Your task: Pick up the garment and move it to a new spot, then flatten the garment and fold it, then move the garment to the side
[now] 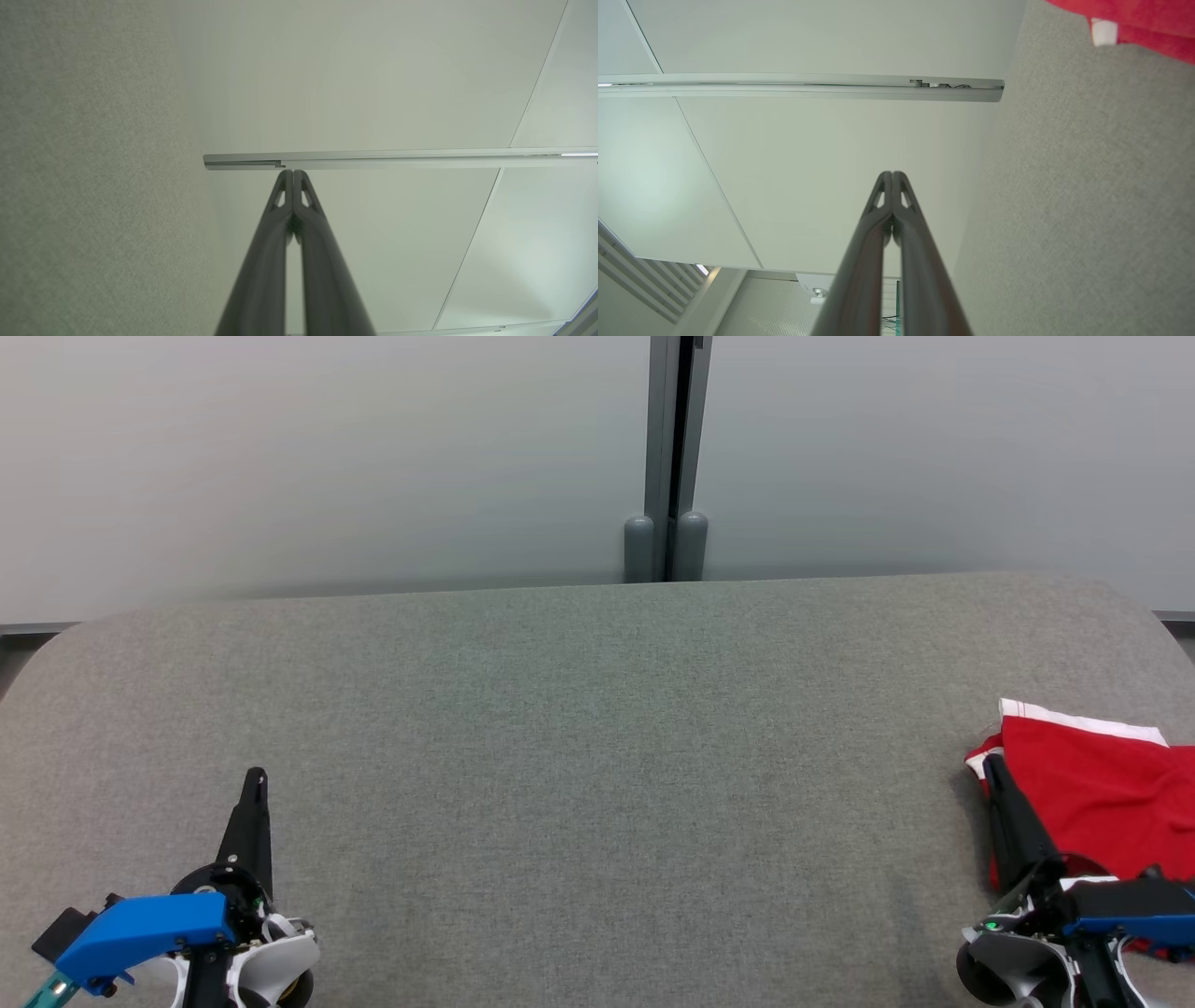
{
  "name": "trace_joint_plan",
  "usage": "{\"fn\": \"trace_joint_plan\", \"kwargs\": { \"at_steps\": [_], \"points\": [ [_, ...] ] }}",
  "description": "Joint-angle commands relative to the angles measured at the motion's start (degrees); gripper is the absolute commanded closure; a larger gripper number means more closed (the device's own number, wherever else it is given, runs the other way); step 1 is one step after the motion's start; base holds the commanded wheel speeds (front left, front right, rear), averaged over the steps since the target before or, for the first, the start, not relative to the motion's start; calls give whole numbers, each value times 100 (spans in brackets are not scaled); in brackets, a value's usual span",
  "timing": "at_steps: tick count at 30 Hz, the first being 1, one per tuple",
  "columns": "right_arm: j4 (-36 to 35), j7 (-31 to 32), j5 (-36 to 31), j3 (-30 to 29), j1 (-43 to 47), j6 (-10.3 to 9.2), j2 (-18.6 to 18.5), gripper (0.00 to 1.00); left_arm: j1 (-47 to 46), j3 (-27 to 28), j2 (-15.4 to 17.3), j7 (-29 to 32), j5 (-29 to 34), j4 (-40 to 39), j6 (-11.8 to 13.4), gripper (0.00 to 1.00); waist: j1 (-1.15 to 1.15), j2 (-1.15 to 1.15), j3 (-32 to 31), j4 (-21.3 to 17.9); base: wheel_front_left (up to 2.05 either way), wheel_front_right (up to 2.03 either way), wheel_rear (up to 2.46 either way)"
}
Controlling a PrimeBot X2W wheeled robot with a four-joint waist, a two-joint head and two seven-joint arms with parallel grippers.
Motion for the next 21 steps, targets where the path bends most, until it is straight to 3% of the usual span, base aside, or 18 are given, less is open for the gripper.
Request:
{"fn": "trace_joint_plan", "kwargs": {
  "at_steps": [1,21],
  "points": [
    [-20,21,17,-13,74,2,-40,100,-53,5,-16,29,-15,-26,8,100,0,0,0,0,0,0,0],
    [-19,20,17,-12,74,2,-40,100,-53,5,-16,28,-16,-26,8,100,0,0,0,0,0,0,0]
  ]
}}
